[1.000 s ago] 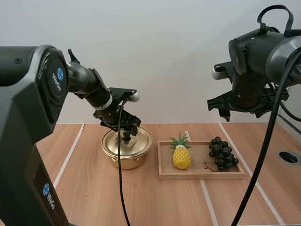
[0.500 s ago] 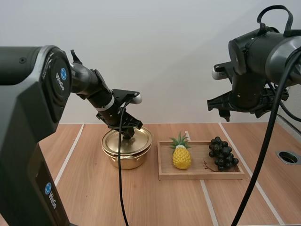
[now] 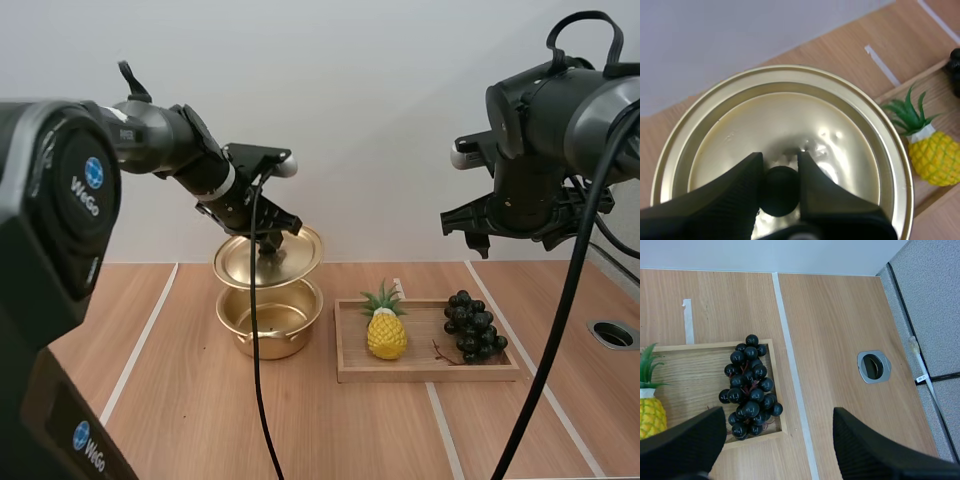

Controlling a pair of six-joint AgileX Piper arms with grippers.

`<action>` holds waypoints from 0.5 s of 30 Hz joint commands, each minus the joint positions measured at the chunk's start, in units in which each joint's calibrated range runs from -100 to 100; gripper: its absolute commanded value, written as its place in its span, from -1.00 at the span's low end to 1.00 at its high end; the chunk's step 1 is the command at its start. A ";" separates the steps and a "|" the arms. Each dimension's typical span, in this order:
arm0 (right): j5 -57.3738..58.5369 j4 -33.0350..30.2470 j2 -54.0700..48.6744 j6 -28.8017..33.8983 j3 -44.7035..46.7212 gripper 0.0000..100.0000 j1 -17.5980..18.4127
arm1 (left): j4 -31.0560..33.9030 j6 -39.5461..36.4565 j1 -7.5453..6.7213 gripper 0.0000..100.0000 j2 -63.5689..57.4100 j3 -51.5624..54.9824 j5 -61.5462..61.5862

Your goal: Open the pot, put the grape inside, and close it

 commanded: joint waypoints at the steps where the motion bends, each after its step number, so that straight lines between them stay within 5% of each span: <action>1: 0.42 -0.47 -0.49 0.45 0.07 1.00 0.07 | -1.21 -0.75 0.18 -0.98 -4.04 -2.54 0.01; 15: -0.77 -0.47 -0.49 0.45 0.07 1.00 0.07 | 1.54 -4.33 0.18 -0.98 -20.31 -18.27 -0.56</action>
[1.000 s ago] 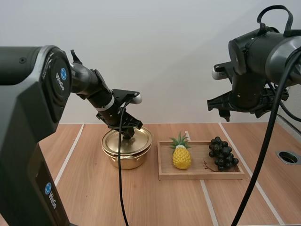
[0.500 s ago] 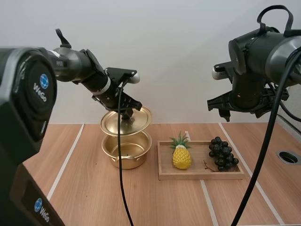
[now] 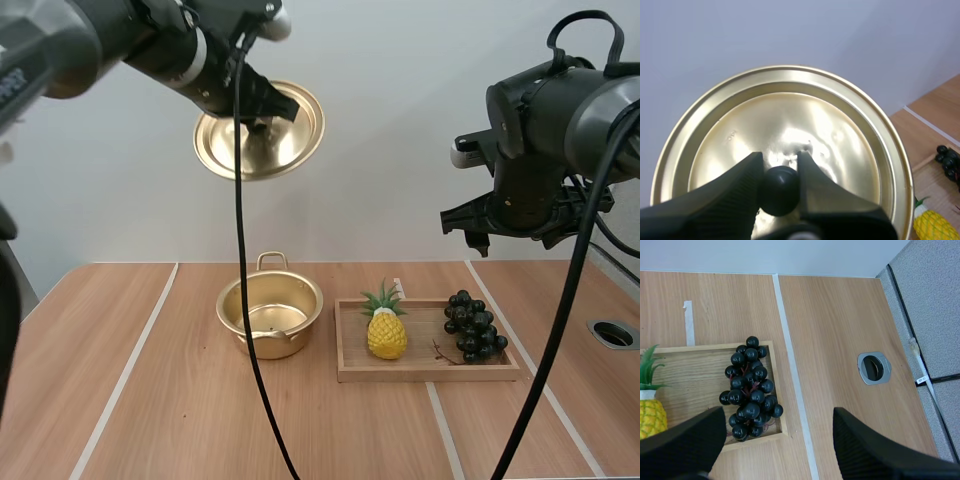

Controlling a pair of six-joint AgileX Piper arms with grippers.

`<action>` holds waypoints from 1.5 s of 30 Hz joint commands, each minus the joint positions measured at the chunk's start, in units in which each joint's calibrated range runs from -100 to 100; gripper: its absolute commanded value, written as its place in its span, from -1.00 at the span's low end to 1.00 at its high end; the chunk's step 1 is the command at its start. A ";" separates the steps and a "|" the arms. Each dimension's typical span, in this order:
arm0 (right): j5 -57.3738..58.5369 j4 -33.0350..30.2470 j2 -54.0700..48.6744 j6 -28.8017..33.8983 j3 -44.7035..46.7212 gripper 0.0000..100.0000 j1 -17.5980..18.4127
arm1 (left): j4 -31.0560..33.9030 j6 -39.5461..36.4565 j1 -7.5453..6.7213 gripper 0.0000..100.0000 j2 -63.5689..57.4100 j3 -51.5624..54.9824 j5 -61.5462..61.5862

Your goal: Open the pot, put the grape inside, and close it

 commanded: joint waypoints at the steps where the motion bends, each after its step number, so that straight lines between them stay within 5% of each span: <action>1: -0.30 -0.47 -0.49 0.45 0.07 1.00 0.07 | 0.69 -2.37 0.03 -0.98 -2.99 -4.40 -1.23; 14: -2.43 -0.67 -0.49 -0.60 0.07 1.00 0.07 | 9.39 -7.44 0.03 -0.98 -9.53 -24.34 -5.04; 32: -10.99 1.67 -0.49 2.32 0.07 1.00 0.07 | 13.12 -16.11 0.03 -0.98 -18.88 -41.23 -22.51; 45: -11.38 1.67 6.11 3.15 0.07 1.00 0.07 | 14.69 -16.33 0.03 -0.98 -20.79 -54.62 -24.18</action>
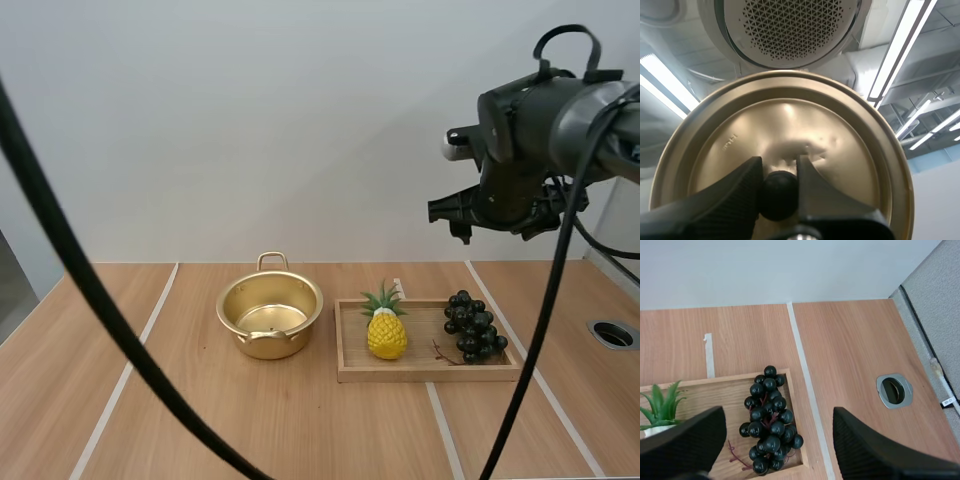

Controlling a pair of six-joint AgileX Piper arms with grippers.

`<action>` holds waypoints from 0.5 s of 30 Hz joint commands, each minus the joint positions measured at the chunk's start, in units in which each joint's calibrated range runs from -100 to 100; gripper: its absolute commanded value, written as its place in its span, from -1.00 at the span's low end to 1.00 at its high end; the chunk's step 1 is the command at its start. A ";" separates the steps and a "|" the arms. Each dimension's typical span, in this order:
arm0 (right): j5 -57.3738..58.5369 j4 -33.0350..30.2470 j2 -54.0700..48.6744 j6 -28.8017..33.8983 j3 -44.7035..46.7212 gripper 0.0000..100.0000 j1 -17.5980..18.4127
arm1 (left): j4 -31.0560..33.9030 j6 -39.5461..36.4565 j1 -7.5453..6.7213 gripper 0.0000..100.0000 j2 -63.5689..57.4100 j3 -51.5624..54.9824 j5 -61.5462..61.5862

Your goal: Open the pot, put the grape inside, and close it

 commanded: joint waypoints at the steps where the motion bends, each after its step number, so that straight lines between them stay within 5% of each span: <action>1: 1.39 0.17 2.63 0.57 0.07 1.00 0.07 | 1.69 -0.62 0.03 -0.98 -0.24 -2.25 -1.74; 15: 4.54 -0.32 19.06 0.57 0.07 1.00 0.07 | 3.43 -2.62 0.03 -1.00 -0.24 -3.09 5.63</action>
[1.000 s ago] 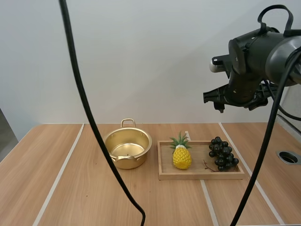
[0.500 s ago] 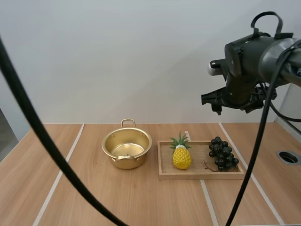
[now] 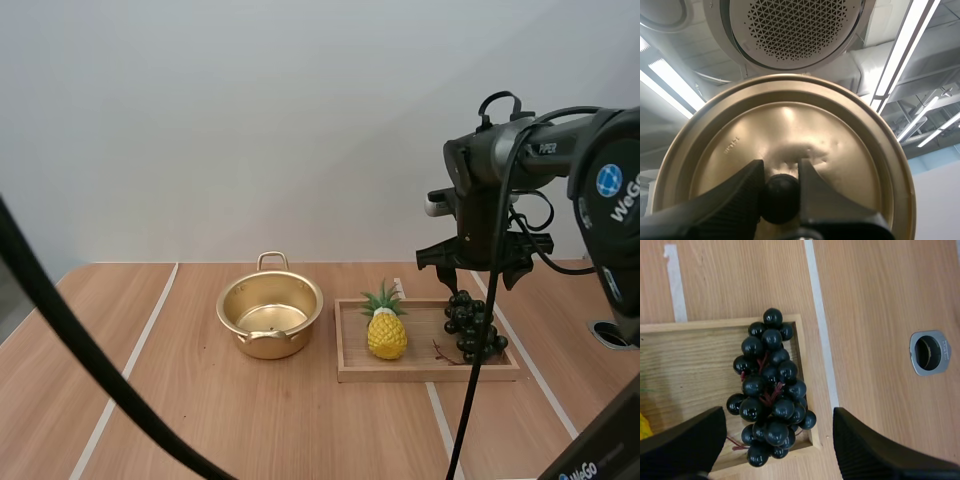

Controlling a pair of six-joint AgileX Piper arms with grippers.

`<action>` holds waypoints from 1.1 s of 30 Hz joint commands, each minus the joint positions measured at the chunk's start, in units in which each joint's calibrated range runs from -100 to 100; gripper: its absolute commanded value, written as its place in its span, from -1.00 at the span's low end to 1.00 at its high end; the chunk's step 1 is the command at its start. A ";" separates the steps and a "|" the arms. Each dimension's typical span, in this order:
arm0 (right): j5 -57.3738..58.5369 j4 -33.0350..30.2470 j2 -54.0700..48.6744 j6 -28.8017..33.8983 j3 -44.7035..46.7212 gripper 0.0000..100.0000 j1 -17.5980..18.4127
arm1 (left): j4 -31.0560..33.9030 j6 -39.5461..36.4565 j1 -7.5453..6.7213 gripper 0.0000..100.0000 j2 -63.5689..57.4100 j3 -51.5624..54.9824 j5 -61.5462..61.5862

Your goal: Open the pot, put the grape inside, and close it

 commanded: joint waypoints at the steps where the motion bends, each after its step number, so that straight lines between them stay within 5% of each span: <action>1: 0.90 -0.92 2.41 0.57 0.07 1.00 0.07 | 0.24 -0.93 0.03 -1.00 -0.09 -0.40 -1.23; 29: -1.62 -3.60 17.24 -0.61 0.07 1.00 0.07 | 0.35 -0.71 0.03 -1.00 -0.09 -0.40 1.26; 30: -1.18 -3.78 17.24 -0.83 0.07 0.55 0.07 | 0.35 -0.71 0.03 -1.00 -0.09 -0.40 1.26; 32: 1.06 -3.80 17.24 -0.41 0.07 -0.87 0.07 | 0.35 -0.71 0.03 -1.00 -0.09 -0.40 1.26; 33: 2.62 -3.80 17.24 0.83 0.07 -1.00 0.07 | 0.35 -0.71 0.03 -1.00 -0.09 -0.40 1.26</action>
